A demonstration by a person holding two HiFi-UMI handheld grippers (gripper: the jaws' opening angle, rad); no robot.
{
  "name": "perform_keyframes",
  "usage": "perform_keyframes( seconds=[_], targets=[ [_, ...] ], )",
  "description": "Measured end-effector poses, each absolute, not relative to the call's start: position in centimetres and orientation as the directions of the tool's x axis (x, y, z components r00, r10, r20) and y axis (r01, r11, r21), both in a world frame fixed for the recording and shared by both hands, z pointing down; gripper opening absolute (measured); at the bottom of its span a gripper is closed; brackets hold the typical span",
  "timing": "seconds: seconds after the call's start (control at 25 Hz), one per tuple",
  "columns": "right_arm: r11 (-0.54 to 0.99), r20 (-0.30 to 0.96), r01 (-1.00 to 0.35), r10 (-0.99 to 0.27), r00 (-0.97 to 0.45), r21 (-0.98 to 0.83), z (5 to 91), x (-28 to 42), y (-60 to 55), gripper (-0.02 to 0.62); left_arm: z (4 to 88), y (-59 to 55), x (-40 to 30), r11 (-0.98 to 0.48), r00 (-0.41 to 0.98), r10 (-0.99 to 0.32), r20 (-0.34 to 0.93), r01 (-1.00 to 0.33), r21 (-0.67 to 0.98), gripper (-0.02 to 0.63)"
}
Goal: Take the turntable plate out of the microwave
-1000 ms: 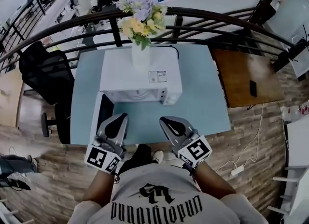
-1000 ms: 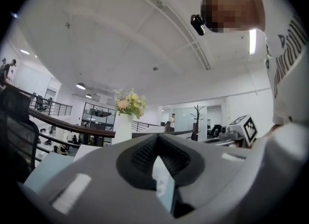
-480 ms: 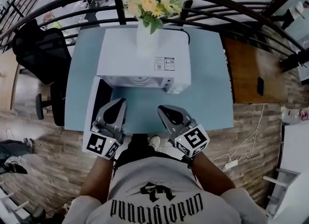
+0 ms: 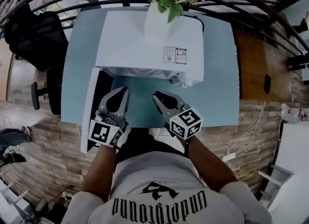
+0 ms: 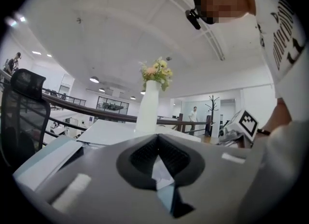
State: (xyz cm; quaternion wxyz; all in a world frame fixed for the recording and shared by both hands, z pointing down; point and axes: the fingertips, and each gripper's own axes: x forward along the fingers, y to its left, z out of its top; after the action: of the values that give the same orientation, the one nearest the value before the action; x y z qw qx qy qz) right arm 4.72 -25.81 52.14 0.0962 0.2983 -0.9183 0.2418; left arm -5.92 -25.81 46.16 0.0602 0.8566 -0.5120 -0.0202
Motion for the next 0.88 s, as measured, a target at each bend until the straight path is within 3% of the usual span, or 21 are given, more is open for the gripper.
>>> perform_keyframes(
  seconds=[0.28,0.56,0.88],
  targets=[
    [0.575,0.352,-0.597,-0.488,-0.799,-0.559,57.6,3.6,-28.1,0.071,49.7,-27.4,-5.1,-0.500,0.507,-0.859,0.073,-0.861,0.096,0.049],
    [0.319,0.341,-0.546,-0.516,-0.786,-0.775,62.1,3.0,-30.5,0.097,52.9,-29.1,-6.2,-0.460,0.472,-0.876,0.100,-0.880,0.123,0.049],
    [0.094,0.361,-0.483,-0.544,-0.758,-0.871,67.4,1.8,-32.2,0.126,55.0,-30.4,-7.1,-0.455,0.468,-0.878,0.098,-0.880,0.135,0.049]
  ],
)
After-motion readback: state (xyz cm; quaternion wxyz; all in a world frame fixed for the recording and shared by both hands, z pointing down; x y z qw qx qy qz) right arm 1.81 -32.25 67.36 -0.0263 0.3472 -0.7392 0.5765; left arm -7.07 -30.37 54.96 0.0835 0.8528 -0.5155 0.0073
